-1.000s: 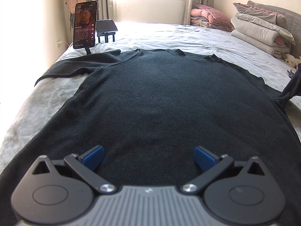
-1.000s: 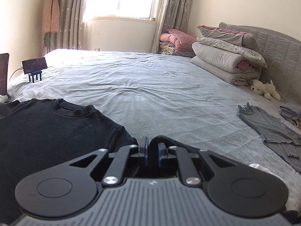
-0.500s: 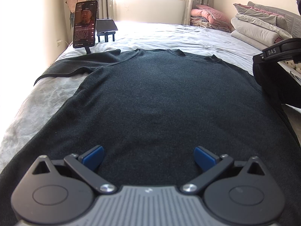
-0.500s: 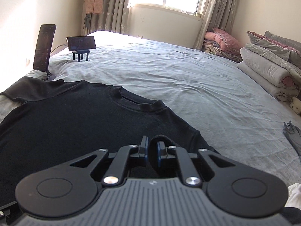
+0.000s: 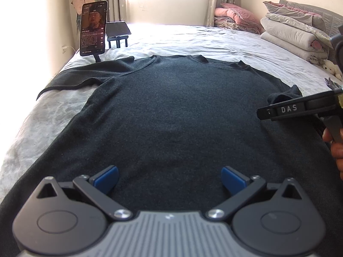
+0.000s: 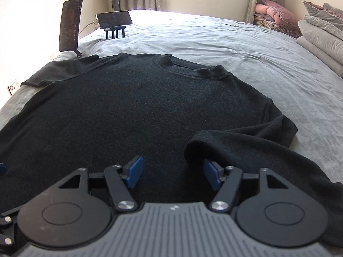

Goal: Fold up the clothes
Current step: 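Carry the sleeve across the sweater body with the right gripper and open it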

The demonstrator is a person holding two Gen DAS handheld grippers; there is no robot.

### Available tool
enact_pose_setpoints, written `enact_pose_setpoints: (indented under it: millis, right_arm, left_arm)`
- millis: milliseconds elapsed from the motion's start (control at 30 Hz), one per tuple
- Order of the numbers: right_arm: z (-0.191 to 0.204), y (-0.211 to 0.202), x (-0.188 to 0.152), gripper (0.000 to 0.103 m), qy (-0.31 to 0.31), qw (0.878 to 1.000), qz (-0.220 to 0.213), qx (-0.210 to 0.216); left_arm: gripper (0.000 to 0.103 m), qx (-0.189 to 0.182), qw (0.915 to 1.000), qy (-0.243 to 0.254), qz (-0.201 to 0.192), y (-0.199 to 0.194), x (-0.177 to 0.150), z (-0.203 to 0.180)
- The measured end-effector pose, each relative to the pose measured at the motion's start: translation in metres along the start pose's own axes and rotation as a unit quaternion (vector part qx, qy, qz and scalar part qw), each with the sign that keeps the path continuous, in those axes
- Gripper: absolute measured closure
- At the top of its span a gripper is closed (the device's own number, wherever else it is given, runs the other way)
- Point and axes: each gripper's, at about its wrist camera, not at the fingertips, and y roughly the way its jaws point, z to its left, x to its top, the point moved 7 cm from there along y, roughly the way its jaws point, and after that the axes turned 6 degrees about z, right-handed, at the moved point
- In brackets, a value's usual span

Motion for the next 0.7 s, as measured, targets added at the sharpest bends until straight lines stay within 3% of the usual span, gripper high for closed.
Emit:
enact_pose_setpoints:
  millis: [167, 300, 400, 567, 700]
  right_arm:
    - [-0.029, -0.035, -0.023, 0.029, 0.015, 1.0, 0.005, 0.027]
    - [-0.056, -0.055, -0.046, 0.021, -0.033, 0.999, -0.012, -0.023]
    - [-0.078, -0.061, -0.066, 0.011, -0.03, 0.998, -0.015, -0.045]
    - [-0.107, -0.069, -0.088, 0.01, 0.034, 0.999, -0.006, -0.015]
    - [-0.123, -0.083, -0.105, 0.004, 0.056, 0.998, -0.007, -0.009]
  left_arm:
    - [0.0, -0.029, 0.9992, 0.028, -0.006, -0.008, 0.007, -0.022]
    - [0.0, -0.048, 0.997, 0.059, -0.016, -0.014, 0.018, -0.056]
    - [0.0, -0.07, 0.9928, 0.095, -0.021, -0.016, 0.027, -0.09]
    - [0.0, -0.121, 0.9735, 0.19, -0.038, -0.013, 0.046, -0.157]
    - [0.001, -0.137, 0.9494, 0.274, -0.07, -0.007, 0.058, -0.208]
